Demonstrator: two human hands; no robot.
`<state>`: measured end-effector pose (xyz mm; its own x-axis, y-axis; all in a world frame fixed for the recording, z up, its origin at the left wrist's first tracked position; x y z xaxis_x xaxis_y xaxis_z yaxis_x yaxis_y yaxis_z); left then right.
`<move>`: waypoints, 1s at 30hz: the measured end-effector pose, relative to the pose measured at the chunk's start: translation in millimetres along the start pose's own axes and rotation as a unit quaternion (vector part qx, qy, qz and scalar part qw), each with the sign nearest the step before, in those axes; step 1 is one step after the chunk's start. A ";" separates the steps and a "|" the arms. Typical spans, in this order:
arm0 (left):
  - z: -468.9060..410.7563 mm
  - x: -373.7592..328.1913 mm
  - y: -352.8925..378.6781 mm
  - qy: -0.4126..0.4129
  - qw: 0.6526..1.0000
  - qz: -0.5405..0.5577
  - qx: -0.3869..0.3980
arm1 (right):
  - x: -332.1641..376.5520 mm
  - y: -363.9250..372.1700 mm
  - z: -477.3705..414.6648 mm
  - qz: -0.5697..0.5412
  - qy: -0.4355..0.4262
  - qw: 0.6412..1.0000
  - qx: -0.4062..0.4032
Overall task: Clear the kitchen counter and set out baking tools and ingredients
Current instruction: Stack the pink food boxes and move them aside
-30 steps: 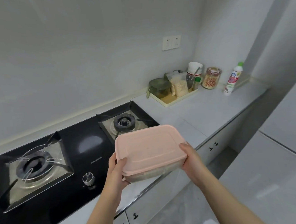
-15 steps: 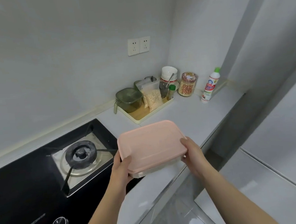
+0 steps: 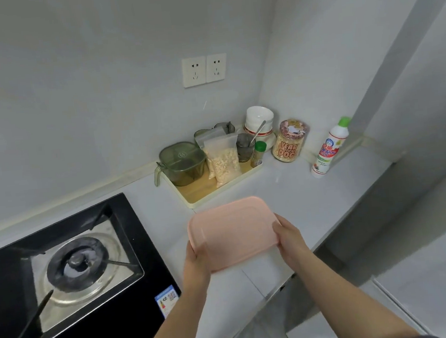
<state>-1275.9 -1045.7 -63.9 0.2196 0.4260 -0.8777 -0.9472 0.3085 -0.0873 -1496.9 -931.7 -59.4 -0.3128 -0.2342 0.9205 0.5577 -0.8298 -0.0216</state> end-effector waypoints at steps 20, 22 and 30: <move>-70.3 -9.8 98.1 0.022 0.997 -0.052 -0.050 | 28.0 -10.5 -153.3 0.049 -0.004 0.999 0.023; -78.7 -14.6 100.2 0.025 0.996 -0.057 -0.058 | 29.7 -4.2 -167.8 0.061 -0.007 0.998 0.018; -94.7 -24.3 103.0 0.031 0.994 -0.046 -0.089 | 35.2 13.4 -199.6 0.112 -0.010 0.994 0.009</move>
<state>-1400.9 -1104.8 -96.1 0.2987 0.3484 -0.8885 -0.9510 0.1868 -0.2465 -1653.9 -1052.2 -105.2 -0.1633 -0.4021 0.9009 0.6255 -0.7484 -0.2207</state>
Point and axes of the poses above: each hand's wrist, its own z-axis away from the middle knuckle, its own y-axis out of the palm, x = y × z, the point moved 8 cm from there along -z, towards the middle knuckle, and after that the axes turned 6 degrees about -x, right-handed, at the moved point
